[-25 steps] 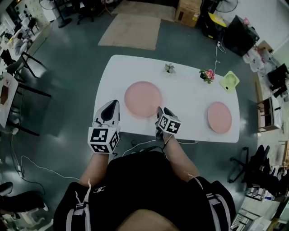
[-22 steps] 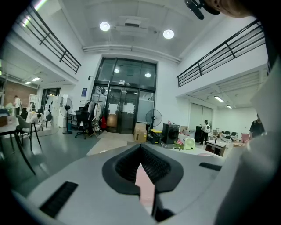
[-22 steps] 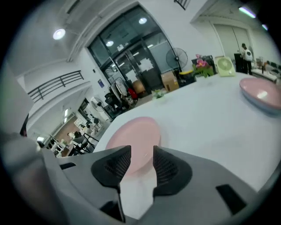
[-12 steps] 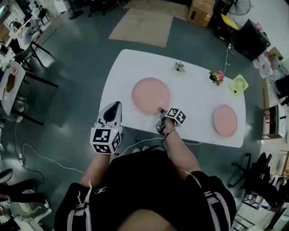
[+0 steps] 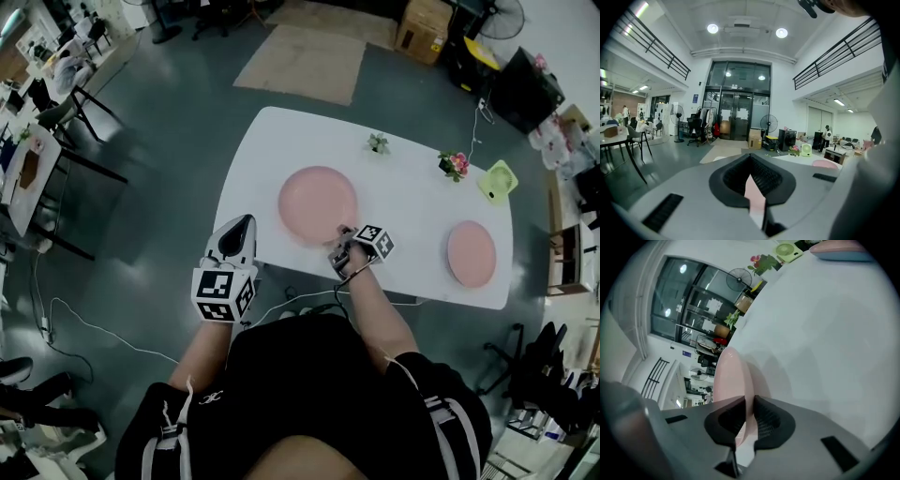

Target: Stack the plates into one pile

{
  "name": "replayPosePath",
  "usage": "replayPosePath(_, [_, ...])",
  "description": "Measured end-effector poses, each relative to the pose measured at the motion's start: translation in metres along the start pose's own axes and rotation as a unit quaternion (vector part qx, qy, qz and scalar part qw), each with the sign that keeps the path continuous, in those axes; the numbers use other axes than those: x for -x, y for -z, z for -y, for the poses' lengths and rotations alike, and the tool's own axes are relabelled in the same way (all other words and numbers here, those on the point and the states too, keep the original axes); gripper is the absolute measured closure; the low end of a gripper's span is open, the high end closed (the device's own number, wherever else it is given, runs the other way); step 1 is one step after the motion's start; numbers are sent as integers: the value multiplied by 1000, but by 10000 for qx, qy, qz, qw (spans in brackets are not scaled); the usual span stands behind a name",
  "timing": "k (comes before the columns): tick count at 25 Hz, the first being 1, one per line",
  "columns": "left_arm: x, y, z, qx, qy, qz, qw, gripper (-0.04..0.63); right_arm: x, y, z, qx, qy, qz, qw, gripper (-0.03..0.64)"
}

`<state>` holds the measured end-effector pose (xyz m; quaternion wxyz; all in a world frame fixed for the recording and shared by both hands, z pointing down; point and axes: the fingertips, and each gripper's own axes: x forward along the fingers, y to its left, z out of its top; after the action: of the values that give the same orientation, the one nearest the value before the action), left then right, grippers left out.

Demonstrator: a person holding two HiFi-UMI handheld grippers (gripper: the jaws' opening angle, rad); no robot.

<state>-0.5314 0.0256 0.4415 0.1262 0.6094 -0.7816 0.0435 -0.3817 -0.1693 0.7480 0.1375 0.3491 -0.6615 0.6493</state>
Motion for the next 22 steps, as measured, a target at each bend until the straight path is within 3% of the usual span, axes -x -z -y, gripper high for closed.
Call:
replayPosePath(6, [9,-9,19,-93,408,34,9991,583,48,3,-12,-324,-465,378,9977,568])
replayPosePath(12, [5,-12,61,-196,1070,47,9941,583,115,-11,9,-275,-432,914,9945,565])
replayPosePath(17, [-2,-12,114,-310,1791,51,9833,583,179,-26,50,-743,-334,1584,9840,561])
replayPosePath(22, [-5,-6,174,-447,2522,-48,9666,583,250,-32,95,-1281,-265,2311,9641,558])
